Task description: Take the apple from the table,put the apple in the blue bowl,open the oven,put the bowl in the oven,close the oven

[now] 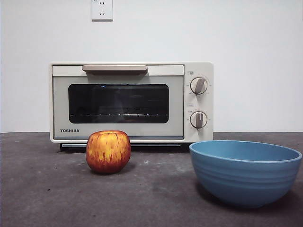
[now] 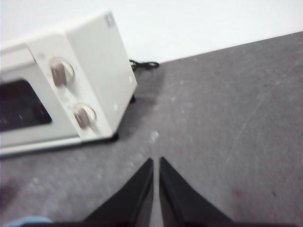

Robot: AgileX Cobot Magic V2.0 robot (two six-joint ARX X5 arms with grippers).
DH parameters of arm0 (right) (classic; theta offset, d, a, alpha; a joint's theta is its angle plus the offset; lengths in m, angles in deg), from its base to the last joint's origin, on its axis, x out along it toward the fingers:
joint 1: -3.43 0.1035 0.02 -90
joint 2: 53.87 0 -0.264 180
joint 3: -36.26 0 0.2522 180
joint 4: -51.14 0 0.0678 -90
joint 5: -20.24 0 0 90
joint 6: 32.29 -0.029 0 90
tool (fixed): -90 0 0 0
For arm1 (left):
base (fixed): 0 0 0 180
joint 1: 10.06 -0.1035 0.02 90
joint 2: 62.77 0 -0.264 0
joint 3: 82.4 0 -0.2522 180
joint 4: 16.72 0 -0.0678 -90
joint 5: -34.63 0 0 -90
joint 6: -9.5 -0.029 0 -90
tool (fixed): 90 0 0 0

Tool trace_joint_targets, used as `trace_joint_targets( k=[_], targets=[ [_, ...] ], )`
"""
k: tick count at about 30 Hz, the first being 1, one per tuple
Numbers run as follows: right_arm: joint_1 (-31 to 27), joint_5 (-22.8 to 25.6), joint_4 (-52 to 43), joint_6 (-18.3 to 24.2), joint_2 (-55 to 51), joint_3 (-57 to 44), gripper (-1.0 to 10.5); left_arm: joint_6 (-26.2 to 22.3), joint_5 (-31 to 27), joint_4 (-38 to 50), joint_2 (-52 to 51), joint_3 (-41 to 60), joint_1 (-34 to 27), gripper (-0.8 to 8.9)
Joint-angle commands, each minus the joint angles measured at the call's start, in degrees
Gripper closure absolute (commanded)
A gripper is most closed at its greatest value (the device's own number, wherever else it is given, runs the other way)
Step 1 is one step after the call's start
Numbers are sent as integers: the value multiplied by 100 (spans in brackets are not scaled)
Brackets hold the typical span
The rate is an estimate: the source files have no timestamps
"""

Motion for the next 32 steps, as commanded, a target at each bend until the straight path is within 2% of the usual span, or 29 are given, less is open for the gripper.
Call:
trace_joint_targets(
  k=[1, 8, 13, 17, 21, 25, 28, 32],
  targets=[
    [2, -136, 26, -306, 103, 361, 943, 103, 232, 11, 120, -358, -11, 806],
    [9, -780, 804, -142, 999, 1451, 943, 83, 905, -306, 942, -1152, -11, 806],
    [92, -1526, 1810, 608, 2035, 2461, 943, -435, 1867, -876, 1788, -1888, 7, 806],
    [358, -1864, 2597, 1237, 2822, 3178, 943, -981, 2107, -1705, 2352, -2577, 116, 806],
    [850, -1880, 3416, 1853, 3493, 3825, 943, -1327, 2107, -2459, 2719, -3191, 498, 806],
    [1515, -1832, 4033, 2258, 4011, 4306, 943, -1565, 2103, -2999, 2922, -3606, 992, 806],
    [2009, -1624, 4201, 2424, 4229, 4463, 943, -1659, 2094, -3250, 3008, -3746, 1255, 806],
    [2514, -1309, 4201, 2435, 4376, 4465, 943, -1666, 2083, -3287, 3029, -3759, 1421, 806]
  ],
)
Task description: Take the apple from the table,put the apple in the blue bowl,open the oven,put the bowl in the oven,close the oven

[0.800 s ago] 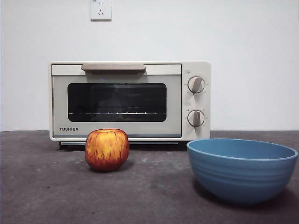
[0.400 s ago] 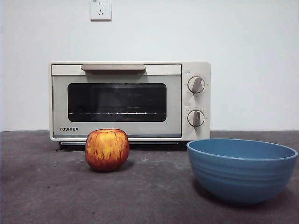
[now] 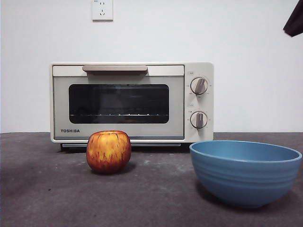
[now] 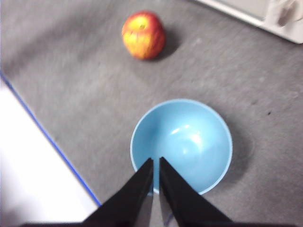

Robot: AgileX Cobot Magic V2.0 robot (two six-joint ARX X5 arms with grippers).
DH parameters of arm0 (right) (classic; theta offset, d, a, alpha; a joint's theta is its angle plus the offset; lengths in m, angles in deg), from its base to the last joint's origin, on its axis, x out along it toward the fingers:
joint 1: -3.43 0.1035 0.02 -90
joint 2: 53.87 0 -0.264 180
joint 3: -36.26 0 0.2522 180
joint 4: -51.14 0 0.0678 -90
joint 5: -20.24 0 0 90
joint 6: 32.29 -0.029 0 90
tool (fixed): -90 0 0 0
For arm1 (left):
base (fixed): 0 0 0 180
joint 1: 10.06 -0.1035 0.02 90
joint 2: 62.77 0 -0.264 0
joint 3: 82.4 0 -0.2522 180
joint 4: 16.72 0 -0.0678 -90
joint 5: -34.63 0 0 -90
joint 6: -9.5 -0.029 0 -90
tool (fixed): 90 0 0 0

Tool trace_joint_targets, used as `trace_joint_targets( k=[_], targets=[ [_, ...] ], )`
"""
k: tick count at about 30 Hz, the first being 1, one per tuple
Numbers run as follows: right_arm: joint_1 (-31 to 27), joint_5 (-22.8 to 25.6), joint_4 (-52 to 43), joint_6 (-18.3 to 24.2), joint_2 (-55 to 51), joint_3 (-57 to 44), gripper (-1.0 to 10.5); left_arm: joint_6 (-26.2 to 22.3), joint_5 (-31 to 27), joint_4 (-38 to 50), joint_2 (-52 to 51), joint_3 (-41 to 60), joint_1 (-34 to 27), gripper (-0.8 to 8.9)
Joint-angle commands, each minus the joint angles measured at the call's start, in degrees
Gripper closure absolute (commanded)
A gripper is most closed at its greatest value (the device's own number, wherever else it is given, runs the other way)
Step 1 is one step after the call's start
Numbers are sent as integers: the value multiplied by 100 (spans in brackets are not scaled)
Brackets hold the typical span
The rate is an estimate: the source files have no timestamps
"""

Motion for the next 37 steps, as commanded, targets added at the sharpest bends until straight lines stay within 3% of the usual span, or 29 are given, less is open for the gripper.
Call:
trace_joint_targets(
  k=[1, 7, 9, 12, 14, 21, 27, 31, 37],
  targets=[
    [308, 164, -24, 146, 107, 87, 943, -131, -9, 52, 42, -87, 66, 806],
    [533, 162, -286, 68, 133, 87, 924, -131, -11, 61, 39, -87, 77, 806],
    [535, 162, -442, -105, 131, 87, 821, -131, -11, 61, 39, -87, 77, 806],
    [535, 188, -629, -398, 136, 90, 543, -131, -9, 61, 39, -87, 77, 806],
    [535, 280, -715, -542, 138, 90, 455, -131, -11, 63, 39, -87, 74, 806],
    [564, 289, -898, -693, 326, 96, 455, -131, -9, 94, 39, -87, 74, 806],
    [951, 297, -1823, -1158, 885, 153, 456, -129, -11, 96, 42, -87, 74, 806],
    [1364, 442, -2378, -1399, 1626, 389, 456, -129, -9, 94, 39, -87, 74, 806],
    [1853, 949, -2472, -1394, 3060, 1259, 456, -129, -9, 94, 39, -87, 74, 806]
  ],
)
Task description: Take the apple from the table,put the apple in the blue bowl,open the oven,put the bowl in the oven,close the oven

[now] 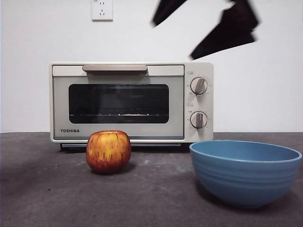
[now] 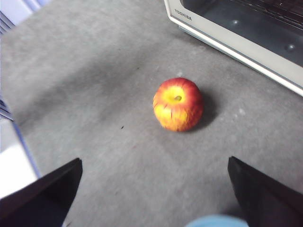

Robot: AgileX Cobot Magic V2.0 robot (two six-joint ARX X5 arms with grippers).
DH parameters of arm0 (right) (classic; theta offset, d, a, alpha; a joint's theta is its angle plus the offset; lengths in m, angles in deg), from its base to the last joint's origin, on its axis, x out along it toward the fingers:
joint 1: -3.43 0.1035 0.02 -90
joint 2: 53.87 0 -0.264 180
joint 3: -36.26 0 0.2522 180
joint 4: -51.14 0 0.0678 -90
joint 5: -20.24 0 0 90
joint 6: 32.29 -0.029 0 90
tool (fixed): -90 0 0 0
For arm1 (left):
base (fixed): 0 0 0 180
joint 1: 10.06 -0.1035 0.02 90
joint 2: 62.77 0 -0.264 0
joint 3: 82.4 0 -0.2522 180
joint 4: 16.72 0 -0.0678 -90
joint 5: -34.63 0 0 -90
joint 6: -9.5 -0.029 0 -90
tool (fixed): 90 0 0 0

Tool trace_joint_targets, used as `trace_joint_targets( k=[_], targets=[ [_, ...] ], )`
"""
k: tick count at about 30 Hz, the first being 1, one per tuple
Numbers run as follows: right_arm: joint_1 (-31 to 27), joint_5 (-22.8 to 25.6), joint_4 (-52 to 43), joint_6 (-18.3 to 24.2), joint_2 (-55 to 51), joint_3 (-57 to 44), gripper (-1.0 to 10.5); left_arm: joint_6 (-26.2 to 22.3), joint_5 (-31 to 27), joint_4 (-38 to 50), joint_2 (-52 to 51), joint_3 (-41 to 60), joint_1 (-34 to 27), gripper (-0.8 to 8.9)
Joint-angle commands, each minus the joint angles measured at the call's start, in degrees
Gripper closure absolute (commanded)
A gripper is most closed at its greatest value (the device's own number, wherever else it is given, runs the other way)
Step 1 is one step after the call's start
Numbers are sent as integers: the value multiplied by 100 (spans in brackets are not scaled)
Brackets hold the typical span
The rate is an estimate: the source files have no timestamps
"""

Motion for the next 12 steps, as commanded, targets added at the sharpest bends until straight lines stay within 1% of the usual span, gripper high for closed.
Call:
trace_joint_targets(
  k=[1, 3, 6, 9, 12],
  targets=[
    [205, 118, -55, -90, 796, 557, 456, -109, -2, 68, 31, -87, 20, 806],
    [284, 157, -55, -90, 1235, 868, 456, -109, -2, 68, 31, -87, 20, 806],
    [466, 243, -50, -92, 2249, 1580, 456, -109, -2, 68, 31, -87, 20, 806],
    [588, 516, -55, -96, 3021, 2087, 456, -109, -2, 68, 31, -87, 20, 806],
    [643, 846, -120, -85, 3534, 2369, 456, -109, -2, 66, 31, -87, 20, 806]
  ],
)
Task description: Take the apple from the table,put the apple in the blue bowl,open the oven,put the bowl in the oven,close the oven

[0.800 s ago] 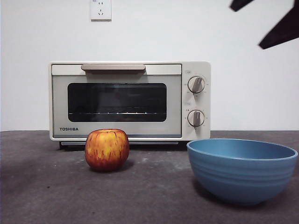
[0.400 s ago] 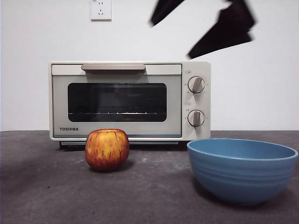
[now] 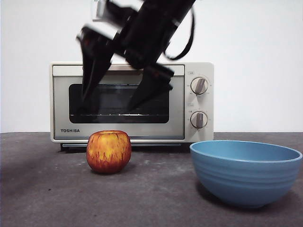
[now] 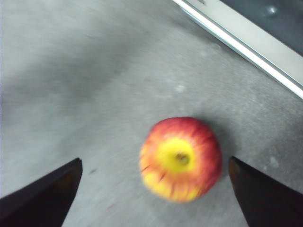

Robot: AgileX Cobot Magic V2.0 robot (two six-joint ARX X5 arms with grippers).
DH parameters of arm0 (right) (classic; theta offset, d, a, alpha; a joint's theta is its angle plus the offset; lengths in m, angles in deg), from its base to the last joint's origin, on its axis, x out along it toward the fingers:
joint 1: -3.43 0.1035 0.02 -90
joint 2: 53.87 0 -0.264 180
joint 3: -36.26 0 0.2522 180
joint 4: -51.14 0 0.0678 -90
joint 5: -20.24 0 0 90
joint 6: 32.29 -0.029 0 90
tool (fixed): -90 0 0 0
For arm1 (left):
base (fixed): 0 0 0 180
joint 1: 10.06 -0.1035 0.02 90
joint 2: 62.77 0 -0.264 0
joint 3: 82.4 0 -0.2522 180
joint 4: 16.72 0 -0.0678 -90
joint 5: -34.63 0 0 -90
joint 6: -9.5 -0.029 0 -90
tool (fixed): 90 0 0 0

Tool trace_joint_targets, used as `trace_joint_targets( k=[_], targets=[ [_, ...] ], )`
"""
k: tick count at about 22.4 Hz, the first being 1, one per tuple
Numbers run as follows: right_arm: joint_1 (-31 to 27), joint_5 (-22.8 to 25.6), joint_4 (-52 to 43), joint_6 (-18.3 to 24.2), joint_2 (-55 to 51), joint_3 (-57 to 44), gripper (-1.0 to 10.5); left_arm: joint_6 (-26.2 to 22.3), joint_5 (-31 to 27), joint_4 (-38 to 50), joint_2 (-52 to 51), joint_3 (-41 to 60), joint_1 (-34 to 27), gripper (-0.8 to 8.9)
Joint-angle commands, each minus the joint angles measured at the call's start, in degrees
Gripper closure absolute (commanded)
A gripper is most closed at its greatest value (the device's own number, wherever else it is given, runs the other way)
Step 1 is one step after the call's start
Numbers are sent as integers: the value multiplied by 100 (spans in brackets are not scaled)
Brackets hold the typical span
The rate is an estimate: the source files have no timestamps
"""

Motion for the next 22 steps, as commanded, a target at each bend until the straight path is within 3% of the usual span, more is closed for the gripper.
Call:
trace_joint_targets(
  k=[1, 14, 19, 22],
  targets=[
    [81, 160, -136, -79, 396, 254, 456, -109, -2, 66, 31, -87, 20, 806],
    [79, 485, -535, -103, 1370, 273, 464, -109, -2, 22, 31, -87, 20, 806],
    [127, 424, -503, -256, 1375, 280, 661, -111, -2, 22, 31, -87, 20, 806],
    [133, 404, -334, -284, 1322, 339, 662, -111, -2, 24, 31, -87, 20, 806]
  ],
)
